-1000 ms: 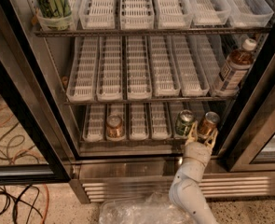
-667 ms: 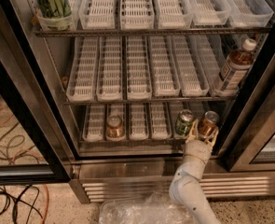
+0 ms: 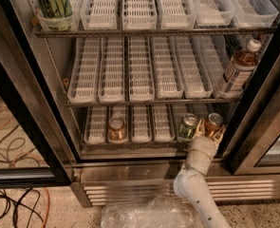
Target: Pick orange can from bottom shelf of fridge
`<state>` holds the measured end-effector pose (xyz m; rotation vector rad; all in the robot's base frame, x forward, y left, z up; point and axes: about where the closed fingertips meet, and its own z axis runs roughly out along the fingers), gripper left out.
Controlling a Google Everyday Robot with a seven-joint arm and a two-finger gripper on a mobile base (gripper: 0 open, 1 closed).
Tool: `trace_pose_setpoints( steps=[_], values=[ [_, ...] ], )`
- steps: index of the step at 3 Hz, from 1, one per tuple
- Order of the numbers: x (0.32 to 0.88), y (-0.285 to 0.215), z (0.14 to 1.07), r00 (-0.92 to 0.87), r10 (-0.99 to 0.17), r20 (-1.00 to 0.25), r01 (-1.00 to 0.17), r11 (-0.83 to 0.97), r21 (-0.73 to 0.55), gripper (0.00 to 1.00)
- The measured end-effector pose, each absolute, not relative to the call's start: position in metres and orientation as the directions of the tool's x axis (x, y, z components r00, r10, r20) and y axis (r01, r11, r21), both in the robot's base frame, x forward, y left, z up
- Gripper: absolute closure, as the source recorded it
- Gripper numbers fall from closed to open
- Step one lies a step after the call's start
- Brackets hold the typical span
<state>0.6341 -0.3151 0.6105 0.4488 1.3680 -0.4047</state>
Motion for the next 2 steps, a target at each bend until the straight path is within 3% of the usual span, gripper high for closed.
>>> trace_pose_setpoints(
  steps=[2],
  values=[
    [0.6439,-0.3153,0.6044,0.145,-0.021,-0.989,0.520,0.852,0.058,0.34]
  ],
)
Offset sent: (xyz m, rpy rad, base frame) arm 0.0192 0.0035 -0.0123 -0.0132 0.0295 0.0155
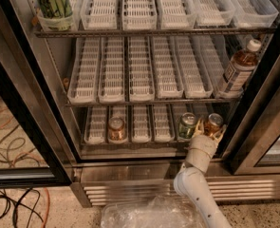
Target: Pick orange can from bottom shelf of fridge
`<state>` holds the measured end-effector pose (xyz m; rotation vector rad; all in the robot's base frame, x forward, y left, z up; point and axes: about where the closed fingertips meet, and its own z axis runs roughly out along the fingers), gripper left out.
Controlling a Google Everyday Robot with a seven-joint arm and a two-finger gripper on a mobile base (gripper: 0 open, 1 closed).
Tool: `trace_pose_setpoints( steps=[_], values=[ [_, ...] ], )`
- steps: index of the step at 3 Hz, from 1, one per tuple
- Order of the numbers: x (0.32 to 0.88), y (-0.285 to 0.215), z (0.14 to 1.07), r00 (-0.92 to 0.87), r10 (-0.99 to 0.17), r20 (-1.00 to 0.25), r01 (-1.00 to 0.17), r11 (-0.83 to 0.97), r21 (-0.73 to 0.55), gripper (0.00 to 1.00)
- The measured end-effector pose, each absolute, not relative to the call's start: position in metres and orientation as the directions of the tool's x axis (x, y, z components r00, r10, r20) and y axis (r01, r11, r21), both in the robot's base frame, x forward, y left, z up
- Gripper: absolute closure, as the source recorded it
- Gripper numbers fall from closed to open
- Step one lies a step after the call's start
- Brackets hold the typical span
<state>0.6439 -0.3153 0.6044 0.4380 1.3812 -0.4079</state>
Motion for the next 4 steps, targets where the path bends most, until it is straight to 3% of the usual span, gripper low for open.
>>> trace_pose_setpoints(
  steps=[1,2,4],
  values=[
    [0.6479,-0.3138,0.6006,0.137,-0.021,-0.990,0.514,0.856,0.053,0.25],
    [0.6471,-0.3145,0.5986,0.138,-0.021,-0.990,0.517,0.855,0.054,0.43],
    [0.6471,-0.3145,0.5986,0.138,-0.021,-0.990,0.517,0.854,0.054,0.90]
  ],
)
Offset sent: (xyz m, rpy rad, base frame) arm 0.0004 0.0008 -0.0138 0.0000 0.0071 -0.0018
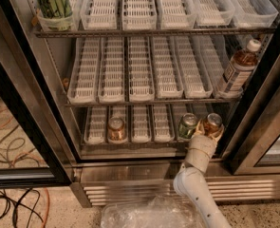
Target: Pick orange can from bottom shelf of fridge
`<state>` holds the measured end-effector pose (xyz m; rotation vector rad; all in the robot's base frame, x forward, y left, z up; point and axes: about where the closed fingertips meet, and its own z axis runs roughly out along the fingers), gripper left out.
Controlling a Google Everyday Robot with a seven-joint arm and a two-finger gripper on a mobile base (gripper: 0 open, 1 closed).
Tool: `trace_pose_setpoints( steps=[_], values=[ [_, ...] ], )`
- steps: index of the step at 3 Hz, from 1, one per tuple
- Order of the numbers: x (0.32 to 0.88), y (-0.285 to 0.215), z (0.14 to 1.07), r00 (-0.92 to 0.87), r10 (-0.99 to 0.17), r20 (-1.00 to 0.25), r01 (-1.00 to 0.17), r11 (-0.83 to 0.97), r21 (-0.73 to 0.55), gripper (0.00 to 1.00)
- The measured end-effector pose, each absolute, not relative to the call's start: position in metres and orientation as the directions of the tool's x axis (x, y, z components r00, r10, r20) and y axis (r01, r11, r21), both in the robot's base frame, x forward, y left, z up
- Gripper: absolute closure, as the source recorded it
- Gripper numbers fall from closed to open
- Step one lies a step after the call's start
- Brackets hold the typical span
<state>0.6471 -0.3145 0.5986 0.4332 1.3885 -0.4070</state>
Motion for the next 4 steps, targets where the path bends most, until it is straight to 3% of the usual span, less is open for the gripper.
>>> trace_pose_setpoints(
  steps=[1,4],
  values=[
    [0.646,-0.315,0.600,0.141,-0.025,-0.990,0.516,0.855,0.052,1.00],
    [0.623,-0.308,0.645,0.209,-0.061,-0.976,0.477,0.878,0.047,1.00]
  ],
)
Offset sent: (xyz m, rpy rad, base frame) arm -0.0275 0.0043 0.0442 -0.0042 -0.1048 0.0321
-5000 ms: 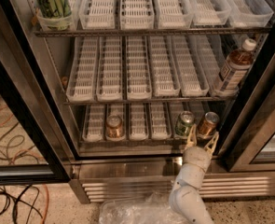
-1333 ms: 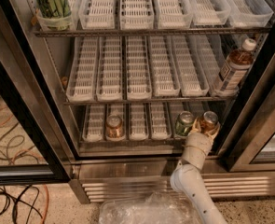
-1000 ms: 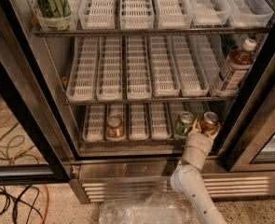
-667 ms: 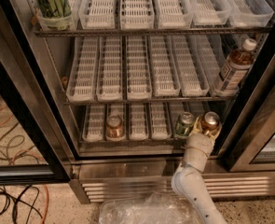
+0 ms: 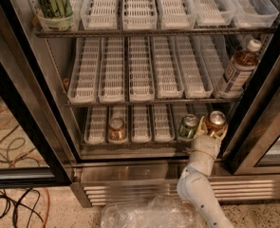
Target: Pick orange can from bottom shelf of fridge
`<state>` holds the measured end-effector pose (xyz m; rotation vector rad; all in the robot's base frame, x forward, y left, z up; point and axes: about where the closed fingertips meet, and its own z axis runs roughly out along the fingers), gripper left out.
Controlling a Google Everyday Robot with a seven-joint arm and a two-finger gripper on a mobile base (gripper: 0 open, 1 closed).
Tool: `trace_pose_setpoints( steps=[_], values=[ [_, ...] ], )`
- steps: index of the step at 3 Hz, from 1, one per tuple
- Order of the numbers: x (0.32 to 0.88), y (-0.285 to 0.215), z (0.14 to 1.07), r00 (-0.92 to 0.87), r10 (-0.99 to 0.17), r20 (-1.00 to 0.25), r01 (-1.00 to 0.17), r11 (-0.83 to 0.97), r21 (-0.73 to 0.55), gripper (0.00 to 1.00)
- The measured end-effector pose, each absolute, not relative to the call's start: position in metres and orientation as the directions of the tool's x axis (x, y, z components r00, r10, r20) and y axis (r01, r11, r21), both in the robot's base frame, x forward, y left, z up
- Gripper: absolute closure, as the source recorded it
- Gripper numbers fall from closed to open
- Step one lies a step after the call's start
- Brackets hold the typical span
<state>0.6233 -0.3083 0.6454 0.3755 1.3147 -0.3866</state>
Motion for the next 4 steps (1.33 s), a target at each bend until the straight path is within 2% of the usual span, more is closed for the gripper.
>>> trace_pose_setpoints(
  steps=[4],
  values=[
    [0.588,-0.286,0.655,0.174,-0.146,-0.974,0.298,0.950,-0.089,1.00]
  ],
)
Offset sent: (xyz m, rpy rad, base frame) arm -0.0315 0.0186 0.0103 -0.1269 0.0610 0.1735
